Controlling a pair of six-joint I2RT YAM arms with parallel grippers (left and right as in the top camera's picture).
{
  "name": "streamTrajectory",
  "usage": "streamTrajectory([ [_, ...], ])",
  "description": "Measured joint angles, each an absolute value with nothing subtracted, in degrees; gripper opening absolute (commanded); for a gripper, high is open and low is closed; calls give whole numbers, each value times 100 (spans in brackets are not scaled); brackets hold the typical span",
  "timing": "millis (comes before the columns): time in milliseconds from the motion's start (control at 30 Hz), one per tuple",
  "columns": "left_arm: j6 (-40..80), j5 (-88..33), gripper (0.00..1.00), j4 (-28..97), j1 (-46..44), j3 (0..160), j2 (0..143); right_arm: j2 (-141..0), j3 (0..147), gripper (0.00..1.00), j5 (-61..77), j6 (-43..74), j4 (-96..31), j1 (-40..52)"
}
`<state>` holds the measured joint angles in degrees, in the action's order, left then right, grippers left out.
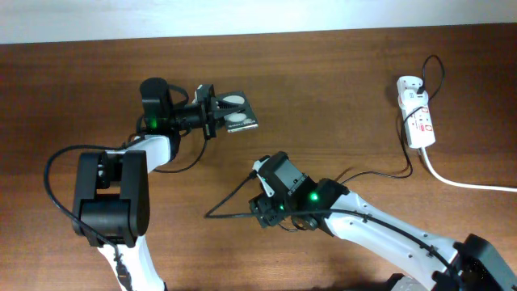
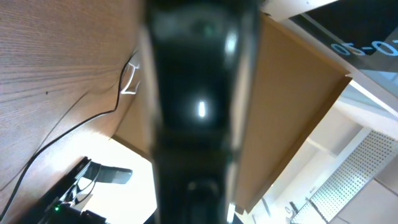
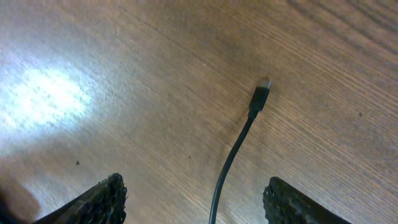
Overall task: Plug charger to phone and switch on socket
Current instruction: 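Lower the right gripper to the black cable and grasp near the plug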
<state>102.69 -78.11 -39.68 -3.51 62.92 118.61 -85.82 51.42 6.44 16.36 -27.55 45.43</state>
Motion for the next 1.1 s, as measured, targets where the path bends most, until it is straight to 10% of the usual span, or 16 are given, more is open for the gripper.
streamTrajectory([
  [800, 10154, -7915, 0, -3970, -325, 6292, 11861, -9968, 5266, 32, 237, 2255, -2174, 4515],
  [900, 10151, -7961, 0, -3970, -307, 6292, 11861, -10047, 5273, 4, 235, 2276, -2147, 4515],
  [1100, 10042, -8038, 0, -3970, -276, 6292, 11861, -9994, 5616, 4, 626, 2471, -2945, 4230],
])
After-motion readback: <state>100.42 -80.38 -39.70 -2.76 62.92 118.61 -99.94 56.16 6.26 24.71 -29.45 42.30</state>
